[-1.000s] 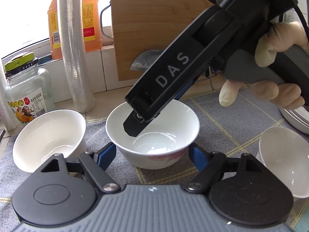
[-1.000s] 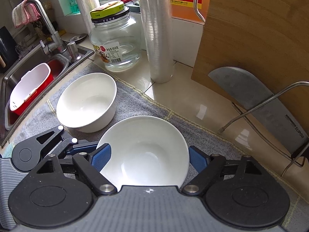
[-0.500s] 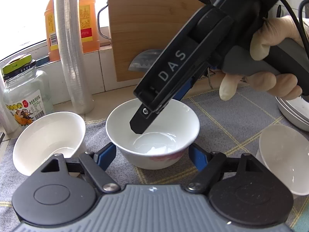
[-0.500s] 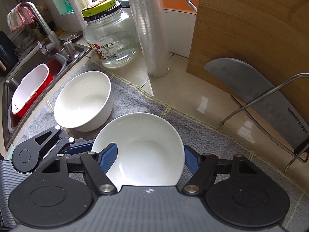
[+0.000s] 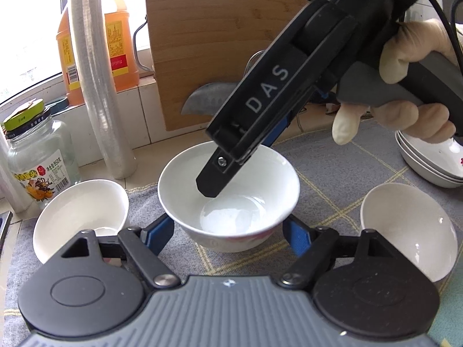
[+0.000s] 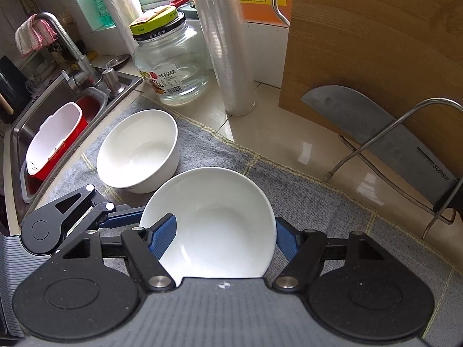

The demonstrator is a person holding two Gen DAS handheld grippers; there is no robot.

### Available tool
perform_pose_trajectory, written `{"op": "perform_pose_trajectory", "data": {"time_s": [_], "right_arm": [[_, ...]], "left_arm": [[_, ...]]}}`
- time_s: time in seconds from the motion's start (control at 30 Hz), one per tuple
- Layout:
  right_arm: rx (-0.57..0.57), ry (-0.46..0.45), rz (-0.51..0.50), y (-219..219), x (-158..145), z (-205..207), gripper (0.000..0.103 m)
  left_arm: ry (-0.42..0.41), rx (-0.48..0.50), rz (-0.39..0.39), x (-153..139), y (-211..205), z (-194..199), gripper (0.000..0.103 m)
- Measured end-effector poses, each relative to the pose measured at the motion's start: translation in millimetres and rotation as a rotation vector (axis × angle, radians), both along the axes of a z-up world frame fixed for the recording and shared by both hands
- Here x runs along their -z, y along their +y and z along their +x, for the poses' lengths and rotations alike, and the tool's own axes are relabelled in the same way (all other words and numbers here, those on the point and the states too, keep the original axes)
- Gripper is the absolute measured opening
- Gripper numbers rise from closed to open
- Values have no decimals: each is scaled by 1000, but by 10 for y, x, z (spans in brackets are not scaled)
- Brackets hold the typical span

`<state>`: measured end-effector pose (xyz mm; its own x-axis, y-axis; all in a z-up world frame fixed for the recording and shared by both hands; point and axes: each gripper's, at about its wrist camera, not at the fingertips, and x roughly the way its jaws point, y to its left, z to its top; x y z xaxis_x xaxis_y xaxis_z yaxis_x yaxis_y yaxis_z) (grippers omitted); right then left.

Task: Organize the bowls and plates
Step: 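Lower the held bowl into the pink-flower bowl with the right gripper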

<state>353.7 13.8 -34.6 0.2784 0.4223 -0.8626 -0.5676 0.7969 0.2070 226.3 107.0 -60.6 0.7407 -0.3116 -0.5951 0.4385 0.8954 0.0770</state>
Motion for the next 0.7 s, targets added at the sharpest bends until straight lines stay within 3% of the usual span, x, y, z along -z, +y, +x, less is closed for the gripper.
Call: {"op": "perform_pose_trajectory", "data": {"time_s": [0.37, 0.7], "right_arm": [[29, -48, 26, -258, -324, -472, 78], [133, -86, 28, -722, -498, -960, 78]], "left_arm": [[-10, 74, 19, -298, -172, -365, 82], [-9, 192, 7, -412, -491, -596, 82]]}}
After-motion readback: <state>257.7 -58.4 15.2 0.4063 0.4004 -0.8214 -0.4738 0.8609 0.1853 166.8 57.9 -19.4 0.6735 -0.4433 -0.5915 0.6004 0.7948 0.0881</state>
